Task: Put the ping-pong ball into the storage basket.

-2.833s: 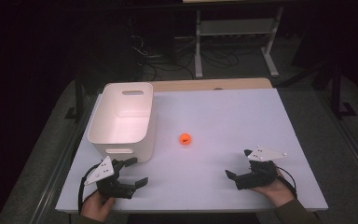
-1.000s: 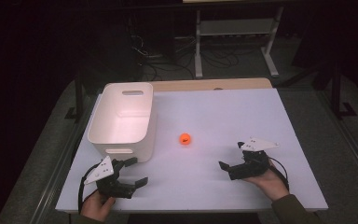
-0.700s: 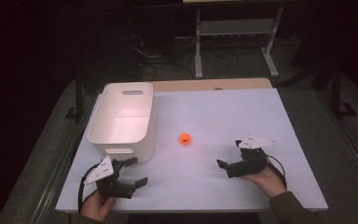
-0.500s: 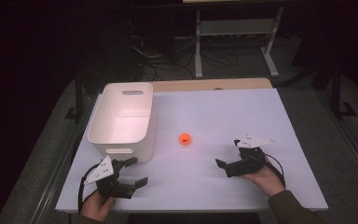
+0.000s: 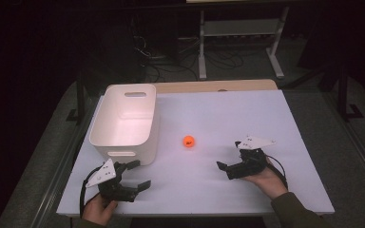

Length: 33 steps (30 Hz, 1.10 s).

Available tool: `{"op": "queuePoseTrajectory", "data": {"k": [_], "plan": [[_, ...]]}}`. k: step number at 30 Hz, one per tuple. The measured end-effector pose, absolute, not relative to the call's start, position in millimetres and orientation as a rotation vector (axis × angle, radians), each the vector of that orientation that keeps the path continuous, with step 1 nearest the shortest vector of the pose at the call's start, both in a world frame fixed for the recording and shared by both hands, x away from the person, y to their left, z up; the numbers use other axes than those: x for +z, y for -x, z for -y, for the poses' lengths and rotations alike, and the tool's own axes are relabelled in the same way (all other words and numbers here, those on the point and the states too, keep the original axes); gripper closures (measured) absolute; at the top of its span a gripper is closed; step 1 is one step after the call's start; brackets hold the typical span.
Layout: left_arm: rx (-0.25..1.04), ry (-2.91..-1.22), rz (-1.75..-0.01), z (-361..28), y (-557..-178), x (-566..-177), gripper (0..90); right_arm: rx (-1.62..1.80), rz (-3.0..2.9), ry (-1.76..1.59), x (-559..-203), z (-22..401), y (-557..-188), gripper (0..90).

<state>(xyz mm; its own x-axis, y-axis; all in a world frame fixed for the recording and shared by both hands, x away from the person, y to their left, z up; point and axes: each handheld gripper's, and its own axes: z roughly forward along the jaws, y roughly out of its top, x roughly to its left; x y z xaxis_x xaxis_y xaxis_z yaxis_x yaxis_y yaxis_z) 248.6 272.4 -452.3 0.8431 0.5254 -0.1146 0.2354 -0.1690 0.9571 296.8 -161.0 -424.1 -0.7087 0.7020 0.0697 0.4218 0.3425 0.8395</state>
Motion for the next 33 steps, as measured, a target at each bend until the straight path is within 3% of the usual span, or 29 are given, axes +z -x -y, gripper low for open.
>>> {"op": "queuePoseTrajectory", "data": {"k": [33], "plan": [[0.283, -1.753, -0.585, -273.0, -249.1, -452.3, 13.9, 1.332, -2.311, -0.961, -413.7, 146.2, -309.5, 0.0]]}}
